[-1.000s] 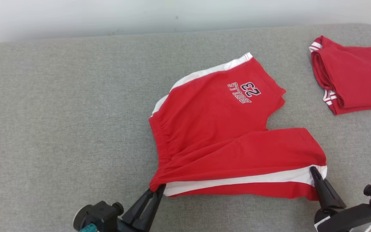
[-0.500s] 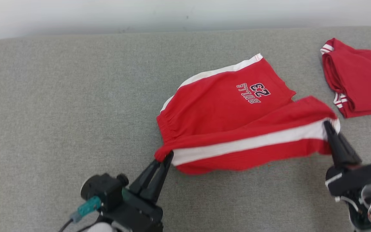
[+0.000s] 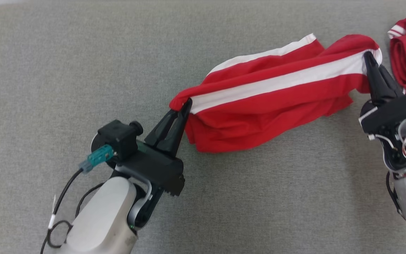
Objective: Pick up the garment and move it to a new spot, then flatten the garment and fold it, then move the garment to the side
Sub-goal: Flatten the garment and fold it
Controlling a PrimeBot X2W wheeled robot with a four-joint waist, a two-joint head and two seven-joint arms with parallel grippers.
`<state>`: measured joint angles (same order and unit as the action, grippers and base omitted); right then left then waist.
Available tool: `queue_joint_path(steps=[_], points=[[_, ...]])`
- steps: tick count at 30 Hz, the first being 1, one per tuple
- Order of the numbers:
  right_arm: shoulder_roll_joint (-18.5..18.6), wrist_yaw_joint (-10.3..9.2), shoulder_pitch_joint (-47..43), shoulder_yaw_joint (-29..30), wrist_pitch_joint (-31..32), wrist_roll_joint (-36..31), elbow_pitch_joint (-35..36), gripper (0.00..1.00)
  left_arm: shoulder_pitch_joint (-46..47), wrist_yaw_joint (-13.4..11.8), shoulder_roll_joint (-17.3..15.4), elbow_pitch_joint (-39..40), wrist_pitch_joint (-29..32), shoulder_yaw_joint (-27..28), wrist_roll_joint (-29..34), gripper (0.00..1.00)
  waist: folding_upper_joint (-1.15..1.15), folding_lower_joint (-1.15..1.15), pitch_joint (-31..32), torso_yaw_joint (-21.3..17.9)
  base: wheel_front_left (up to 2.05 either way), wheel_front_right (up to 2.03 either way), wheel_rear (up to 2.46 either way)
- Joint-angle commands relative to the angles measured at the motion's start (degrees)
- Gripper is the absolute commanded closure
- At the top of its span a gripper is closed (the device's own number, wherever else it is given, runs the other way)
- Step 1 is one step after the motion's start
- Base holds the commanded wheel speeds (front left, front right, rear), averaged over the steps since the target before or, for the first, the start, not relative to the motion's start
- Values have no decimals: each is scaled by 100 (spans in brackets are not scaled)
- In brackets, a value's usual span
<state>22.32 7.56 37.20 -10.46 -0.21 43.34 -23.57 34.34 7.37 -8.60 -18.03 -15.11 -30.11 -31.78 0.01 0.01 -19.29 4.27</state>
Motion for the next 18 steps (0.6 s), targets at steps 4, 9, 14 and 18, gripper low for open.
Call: queue_joint_path(steps=[4,9,14,18], points=[[-111,-14,585,-140,6,-118,-711,100,418,3,103,-439,-1,-96,-90,100,-1,-1,-265,160,0,0,0],[-220,-14,1098,-353,-150,-253,-1448,100,744,1,181,-836,-1,-166,-205,100,-1,-1,-382,175,0,0,0],[-266,-14,1450,-507,-372,-220,-2002,0,960,2,243,-1122,-1,-255,-231,86,-1,-1,-419,164,0,0,0],[-266,-14,1563,-673,-509,-138,-2276,0,1041,2,265,-1288,-1,-304,-121,0,-1,-1,-361,133,0,0,0]])
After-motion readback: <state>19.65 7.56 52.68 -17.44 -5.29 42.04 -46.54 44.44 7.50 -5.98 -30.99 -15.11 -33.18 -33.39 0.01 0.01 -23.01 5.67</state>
